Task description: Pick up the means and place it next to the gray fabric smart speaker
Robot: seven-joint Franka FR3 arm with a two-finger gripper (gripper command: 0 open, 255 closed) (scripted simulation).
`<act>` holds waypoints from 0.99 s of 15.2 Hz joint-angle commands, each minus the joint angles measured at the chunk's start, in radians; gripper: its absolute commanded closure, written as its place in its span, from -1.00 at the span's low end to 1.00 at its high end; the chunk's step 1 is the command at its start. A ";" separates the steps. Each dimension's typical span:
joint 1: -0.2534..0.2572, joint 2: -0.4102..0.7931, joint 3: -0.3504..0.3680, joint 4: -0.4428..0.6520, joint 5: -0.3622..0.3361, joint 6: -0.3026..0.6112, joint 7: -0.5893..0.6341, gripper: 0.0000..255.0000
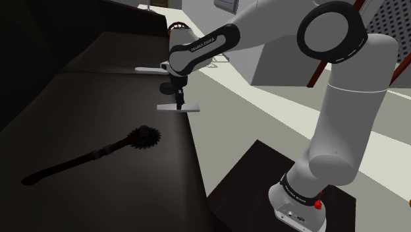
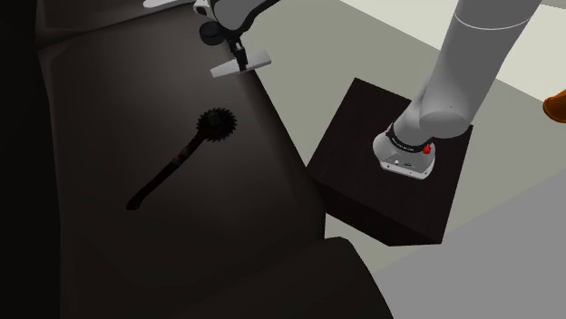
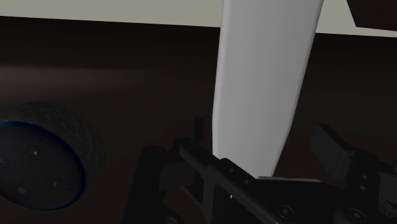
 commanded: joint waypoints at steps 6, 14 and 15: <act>-0.001 -0.032 0.001 0.027 0.003 -0.058 -0.002 -1.00; -0.001 -0.056 0.002 0.056 0.006 -0.111 -0.004 -1.00; -0.001 -0.056 0.002 0.056 0.006 -0.111 -0.004 -1.00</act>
